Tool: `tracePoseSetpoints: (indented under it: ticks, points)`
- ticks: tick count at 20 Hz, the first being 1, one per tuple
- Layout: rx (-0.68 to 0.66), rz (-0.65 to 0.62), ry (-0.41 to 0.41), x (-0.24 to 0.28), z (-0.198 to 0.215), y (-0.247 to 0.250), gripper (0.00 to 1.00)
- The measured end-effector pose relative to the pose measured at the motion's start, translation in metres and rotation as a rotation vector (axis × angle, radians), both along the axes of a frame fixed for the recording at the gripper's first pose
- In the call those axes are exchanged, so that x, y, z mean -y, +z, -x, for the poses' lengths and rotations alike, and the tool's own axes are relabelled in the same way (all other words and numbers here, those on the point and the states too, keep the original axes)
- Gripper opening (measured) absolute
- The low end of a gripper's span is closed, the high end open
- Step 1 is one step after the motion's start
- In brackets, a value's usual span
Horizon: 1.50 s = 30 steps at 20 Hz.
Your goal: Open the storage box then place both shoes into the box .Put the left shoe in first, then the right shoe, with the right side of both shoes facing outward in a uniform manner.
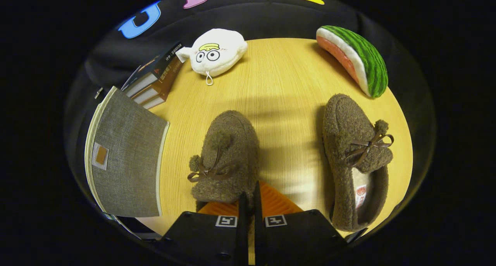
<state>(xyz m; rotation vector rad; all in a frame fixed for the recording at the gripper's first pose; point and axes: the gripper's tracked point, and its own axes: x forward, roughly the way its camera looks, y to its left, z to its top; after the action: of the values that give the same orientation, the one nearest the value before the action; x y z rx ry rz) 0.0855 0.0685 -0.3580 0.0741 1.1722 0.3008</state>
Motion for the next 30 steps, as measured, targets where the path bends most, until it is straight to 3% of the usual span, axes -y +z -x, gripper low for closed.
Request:
tracePoseSetpoints:
  ticks: [2, 13, 18, 23, 30]
  points:
    - [0.002, -0.015, -0.007, -0.001, -0.001, 0.005, 0.05]
    - [0.06, -0.236, -0.175, -0.027, 0.01, 0.124, 0.05]
    - [0.136, -0.282, -0.149, -0.056, 0.012, 0.189, 0.05]
    - [0.13, -0.393, -0.116, -0.12, 0.018, 0.234, 0.05]
    - [0.113, -0.474, -0.075, -0.222, 0.021, 0.239, 0.05]
